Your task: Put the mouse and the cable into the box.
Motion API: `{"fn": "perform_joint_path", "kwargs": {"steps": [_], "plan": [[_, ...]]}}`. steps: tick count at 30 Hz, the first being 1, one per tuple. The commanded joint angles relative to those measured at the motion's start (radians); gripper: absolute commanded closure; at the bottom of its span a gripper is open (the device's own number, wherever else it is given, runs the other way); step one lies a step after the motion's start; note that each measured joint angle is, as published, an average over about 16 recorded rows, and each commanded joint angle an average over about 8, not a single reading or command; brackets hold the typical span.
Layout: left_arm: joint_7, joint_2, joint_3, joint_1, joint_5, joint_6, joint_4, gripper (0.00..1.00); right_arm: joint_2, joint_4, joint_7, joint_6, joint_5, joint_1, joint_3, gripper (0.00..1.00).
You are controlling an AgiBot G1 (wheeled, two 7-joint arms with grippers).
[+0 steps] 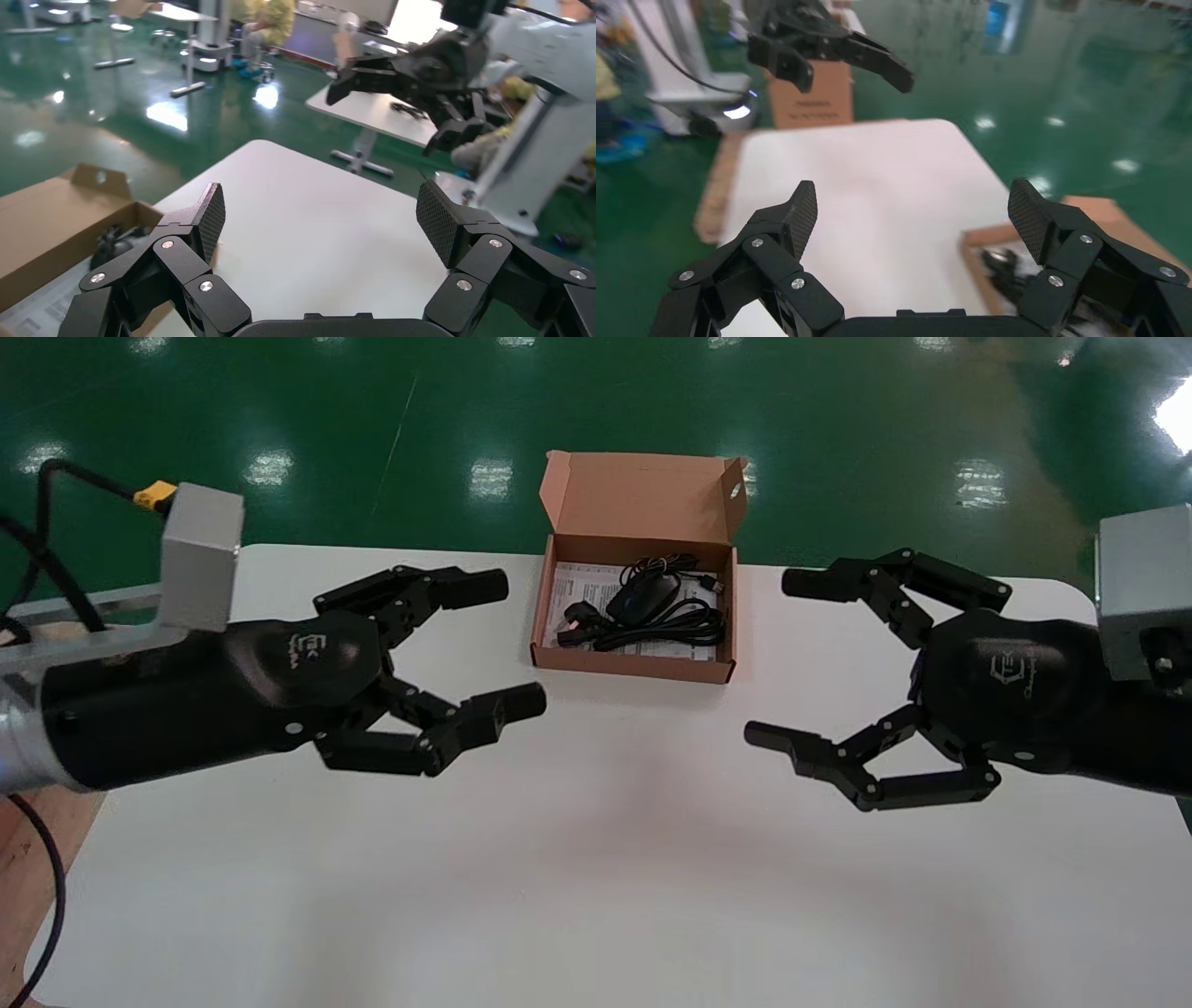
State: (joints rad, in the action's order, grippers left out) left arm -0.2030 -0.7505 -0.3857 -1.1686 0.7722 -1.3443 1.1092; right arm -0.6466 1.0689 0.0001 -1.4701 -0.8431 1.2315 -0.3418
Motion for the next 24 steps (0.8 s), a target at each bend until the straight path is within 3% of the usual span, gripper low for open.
{"fn": "perform_joint_path", "kwargs": {"steps": [1, 11, 24], "plan": [[0.003, 0.025, 0.019, 0.017, -0.008, -0.028, 0.032, 0.0, 0.007, 0.042, 0.036, -0.005, 0.022, -0.03, 0.012, 0.0], [0.015, 0.139, 0.106, 0.094, -0.042, -0.152, 0.175, 0.0, 0.035, 0.223, 0.19, -0.026, 0.115, -0.162, 0.062, 0.0], [0.017, 0.153, 0.117, 0.104, -0.049, -0.166, 0.192, 0.0, 0.037, 0.238, 0.199, -0.027, 0.124, -0.173, 0.066, 0.0]]}}
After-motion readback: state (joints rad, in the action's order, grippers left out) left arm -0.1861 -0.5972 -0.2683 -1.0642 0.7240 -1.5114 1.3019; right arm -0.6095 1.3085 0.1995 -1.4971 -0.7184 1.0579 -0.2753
